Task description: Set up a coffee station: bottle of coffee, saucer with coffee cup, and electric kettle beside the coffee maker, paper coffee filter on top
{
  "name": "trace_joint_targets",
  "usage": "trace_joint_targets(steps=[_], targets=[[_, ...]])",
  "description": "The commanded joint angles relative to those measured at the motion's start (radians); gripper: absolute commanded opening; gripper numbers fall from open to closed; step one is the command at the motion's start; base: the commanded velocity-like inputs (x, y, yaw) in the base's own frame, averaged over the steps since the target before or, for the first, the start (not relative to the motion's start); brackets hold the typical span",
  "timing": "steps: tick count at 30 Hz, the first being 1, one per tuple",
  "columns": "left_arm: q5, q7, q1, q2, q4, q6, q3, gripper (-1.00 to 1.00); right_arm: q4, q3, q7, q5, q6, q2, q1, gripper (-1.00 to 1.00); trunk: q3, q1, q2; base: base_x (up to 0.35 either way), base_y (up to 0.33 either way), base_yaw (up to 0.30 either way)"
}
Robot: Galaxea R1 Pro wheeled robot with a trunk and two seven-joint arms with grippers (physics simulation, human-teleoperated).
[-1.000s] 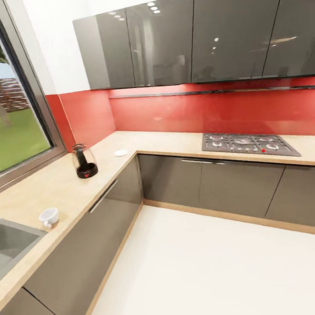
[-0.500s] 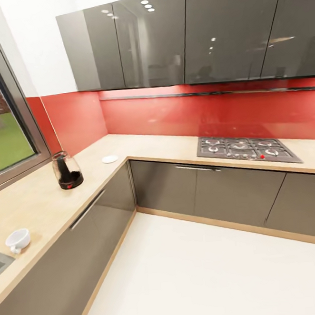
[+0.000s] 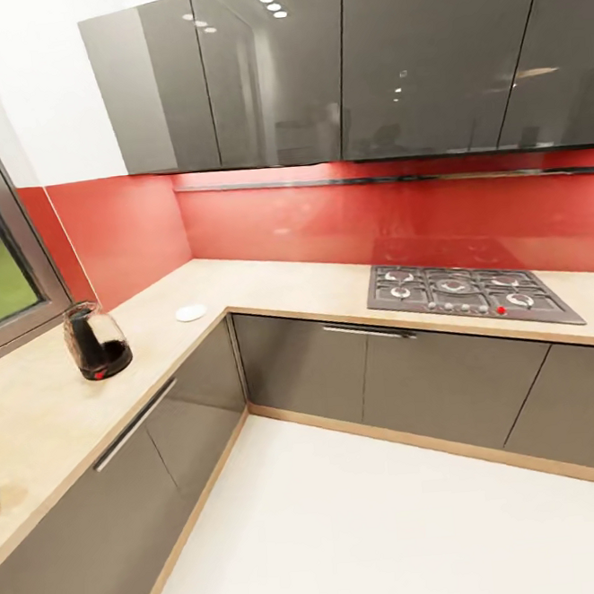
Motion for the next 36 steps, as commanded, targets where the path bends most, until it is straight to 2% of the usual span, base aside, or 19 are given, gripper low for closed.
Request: trace_joint_targets(steps=[1,22,36], targets=[[0.01,0.004,-0.001,0.001,0.0,-0.003,-0.009,1.0,0.001,-0.008,-0.002,0.009,-0.003,0.001,-0.001,1.0,-0.002,0.001,-0.002,0.314,-0.128,0.0],[0.003,0.004,-0.001,-0.003,0.0,-0.003,-0.01,1.0,0.001,-0.006,-0.002,0.009,-0.003,0.002,-0.001,1.0,-0.002,0.001,-0.002,0.318,-0.125,0.006],[0.002,0.004,-0.001,-0.003,0.0,-0.003,-0.011,1.0,0.001,-0.006,-0.002,0.009,-0.003,0.002,-0.001,1.0,-0.002,0.001,-0.002,0.295,-0.199,0.254]])
